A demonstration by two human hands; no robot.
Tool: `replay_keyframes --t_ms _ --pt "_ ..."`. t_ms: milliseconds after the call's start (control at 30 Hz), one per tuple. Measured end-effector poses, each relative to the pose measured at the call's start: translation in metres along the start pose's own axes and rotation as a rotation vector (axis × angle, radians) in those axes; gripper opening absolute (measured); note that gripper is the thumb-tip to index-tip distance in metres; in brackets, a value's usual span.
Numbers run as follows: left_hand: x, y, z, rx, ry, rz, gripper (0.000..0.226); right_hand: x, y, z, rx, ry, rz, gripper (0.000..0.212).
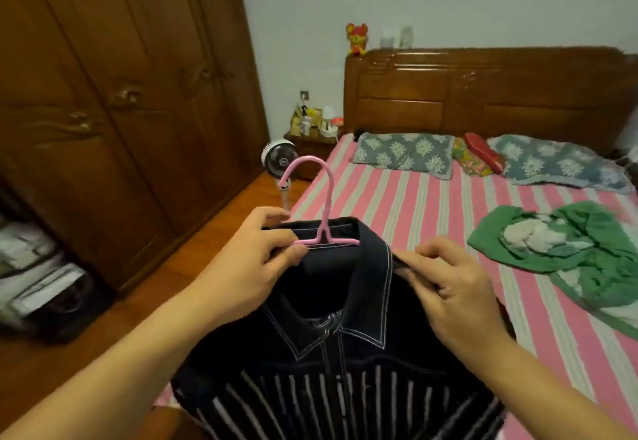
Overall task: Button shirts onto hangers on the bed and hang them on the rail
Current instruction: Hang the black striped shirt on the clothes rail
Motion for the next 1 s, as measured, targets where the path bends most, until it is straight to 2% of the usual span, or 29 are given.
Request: replay_keyframes --t_ms 167,267,333,400,433,500,567,633,733,767,867,933,1000 --pt "0.069 -0.055 0.001 -0.160 -0.239 0.302 0.022 -0.029 0.015 -0.060 0.044 -0.338 0.227 0.018" --pt "0.109 -0.093 -0.011 -0.259 -0.288 0.538 0.018 -0.053 0.036 -0.103 0.011 -0.520 0.185 0.017" --pt "0.133 -0.120 -0.020 -0.310 -0.278 0.660 0.017 -0.079 0.048 -0.133 -0.063 -0.617 0.004 0.035" --pt "0.154 -0.148 -0.027 -0.308 -0.272 0.776 0.016 -0.119 0.064 -0.165 -0.110 -0.503 -0.260 0.051" --pt "0.163 -0.162 -0.032 -0.300 -0.269 0.832 0.015 -0.140 0.078 -0.179 -0.090 -0.424 -0.395 0.052" --pt "0.178 -0.188 -0.044 -0.287 -0.272 0.901 0.016 -0.171 0.118 -0.206 0.020 -0.402 -0.604 0.045" --pt "0.200 -0.211 -0.063 -0.260 -0.264 0.856 0.033 -0.189 0.159 -0.228 -0.022 -0.454 -0.563 0.034" --pt "0.235 -0.229 -0.091 -0.323 -0.330 0.734 0.053 -0.197 0.192 -0.241 -0.114 -0.481 -0.362 0.031" --pt "0.306 -0.244 -0.150 -0.693 -0.549 0.568 0.051 -0.207 0.231 -0.264 -0.202 -0.501 -0.227 0.028" --pt "0.328 -0.247 -0.173 -0.684 -0.636 0.539 0.046 -0.210 0.246 -0.274 -0.214 -0.513 -0.228 0.027" --pt "0.386 -0.251 -0.232 -0.281 -0.828 0.589 0.036 -0.220 0.296 -0.305 -0.223 -0.563 -0.254 0.028" --pt "0.422 -0.242 -0.260 -0.048 -0.860 0.605 0.051 -0.227 0.326 -0.326 -0.238 -0.604 -0.255 0.026" --pt "0.451 -0.225 -0.280 0.031 -0.919 0.609 0.067 -0.233 0.353 -0.341 -0.245 -0.607 -0.261 0.025"
Point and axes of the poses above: each hand's wrist, its own x-axis away from the middle knuckle, its own y-axis out of the palm, z = x × y, the point moved 2 cm from there along -x, towards the middle knuckle, and after that the axes turned 6 degrees about -z, right-handed, at the moved point
